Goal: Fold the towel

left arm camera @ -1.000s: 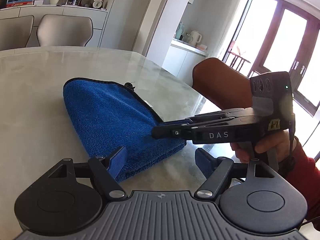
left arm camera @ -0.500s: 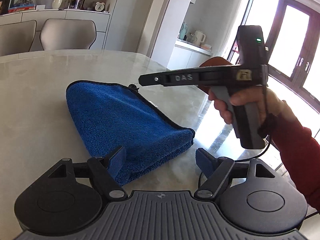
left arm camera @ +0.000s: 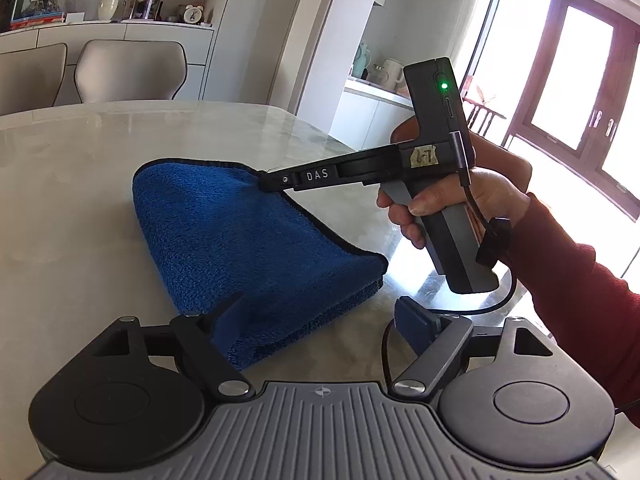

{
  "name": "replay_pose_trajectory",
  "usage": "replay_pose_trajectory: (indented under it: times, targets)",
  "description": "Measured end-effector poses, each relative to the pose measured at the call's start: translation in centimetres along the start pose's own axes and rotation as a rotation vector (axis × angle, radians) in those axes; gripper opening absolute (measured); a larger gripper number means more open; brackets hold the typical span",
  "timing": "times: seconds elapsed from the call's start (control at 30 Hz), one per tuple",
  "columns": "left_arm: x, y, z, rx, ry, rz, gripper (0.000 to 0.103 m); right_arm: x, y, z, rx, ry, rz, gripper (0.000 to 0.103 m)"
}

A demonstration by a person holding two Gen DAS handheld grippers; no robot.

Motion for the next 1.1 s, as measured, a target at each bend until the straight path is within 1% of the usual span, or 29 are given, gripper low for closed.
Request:
replay_pose_trajectory:
  times: [0.03,0.1,0.13,0.17,0.2,0.23,0.27,0.37,0.43,0.47,0.53,0.57,0.67,0.73,0.77,0.83,0.9,0.93,1.0,1.03,1.1]
  targets:
    - [0.0,0.0,0.0,0.0,0.0,0.005,0.085,0.1,0.0,-0.1,0.002,-0.012,-0.003,0.008]
    - [0.1,0.0,0.1,-0.001,0.002,0.012,0.085,0.5,0.2,-0.3,0.009,-0.033,-0.017,0.013]
    - [0.2,0.0,0.1,-0.002,0.002,0.014,0.085,0.7,0.4,-0.4,0.016,-0.043,-0.029,0.019]
    - [0.2,0.0,0.0,-0.002,0.001,0.013,0.085,1.1,0.5,-0.8,0.02,-0.071,-0.047,0.024]
    - [0.3,0.1,0.1,-0.002,-0.001,0.01,0.085,1.8,0.7,-1.8,-0.012,-0.104,-0.077,0.026]
    - [0.4,0.2,0.2,-0.001,-0.002,0.005,0.085,2.5,0.7,-2.4,-0.039,-0.096,-0.092,0.027]
    - [0.5,0.2,0.2,-0.001,-0.004,0.004,0.085,3.0,0.6,-3.0,-0.065,-0.079,-0.103,0.027]
    - [0.5,0.3,0.2,-0.001,-0.009,0.004,0.085,4.9,-0.4,-4.3,-0.066,0.126,-0.082,0.027]
    - [0.4,0.3,0.1,-0.001,-0.016,0.006,0.086,5.7,-1.6,-4.7,-0.03,0.202,-0.07,0.027]
    - [0.3,0.3,0.1,0.001,-0.022,0.008,0.086,6.1,-2.6,-5.0,-0.009,0.204,-0.086,0.027]
    - [0.1,0.1,0.4,0.021,-0.026,0.032,0.087,6.5,-3.8,-5.6,-0.03,0.164,-0.12,0.027]
    - [0.0,0.0,0.5,0.017,-0.018,0.043,0.087,6.4,-4.3,-6.0,-0.041,0.149,-0.12,0.027]
    - [-0.3,0.1,0.3,0.008,-0.008,0.053,0.087,6.7,-4.4,-7.7,-0.046,0.111,-0.127,0.027]
    - [-0.6,-0.1,0.4,0.026,-0.02,0.067,0.087,6.7,-4.5,-8.7,-0.054,0.1,-0.127,0.027]
    - [-0.8,-0.3,0.5,0.031,-0.012,0.076,0.087,6.5,-4.9,-8.7,-0.033,0.106,-0.105,0.027]
    - [-1.1,-0.7,0.5,0.03,-0.001,0.096,0.087,6.0,-5.4,-8.9,-0.037,0.091,-0.085,0.027]
    - [-1.3,-1.0,0.5,0.045,-0.01,0.098,0.087,5.6,-5.7,-9.2,-0.002,0.049,-0.08,0.031]
    - [-1.4,-1.1,0.5,0.052,-0.014,0.099,0.087,5.6,-5.9,-9.1,0.006,0.048,-0.082,0.032]
    - [-1.4,-1.0,0.2,0.049,-0.006,0.088,0.087,5.4,-6.0,-9.8,-0.017,0.032,-0.068,0.032]
    - [-1.4,-1.0,-0.3,0.028,0.005,0.08,0.087,5.4,-6.1,-10.2,-0.03,0.023,-0.06,0.032]
    - [-1.3,-1.1,-1.2,-0.003,0.005,0.066,0.087,5.4,-6.0,-11.9,-0.082,-0.035,-0.048,0.037]
Point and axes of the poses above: each gripper's, at about its wrist camera, not at the fingertips, and z roughly the way its jaws point, x to its left, y to its top, the point moved 3 cm from there along z, roughly the way its jaws point, and after that the axes turned 13 degrees about -z, right-handed, at the moved point
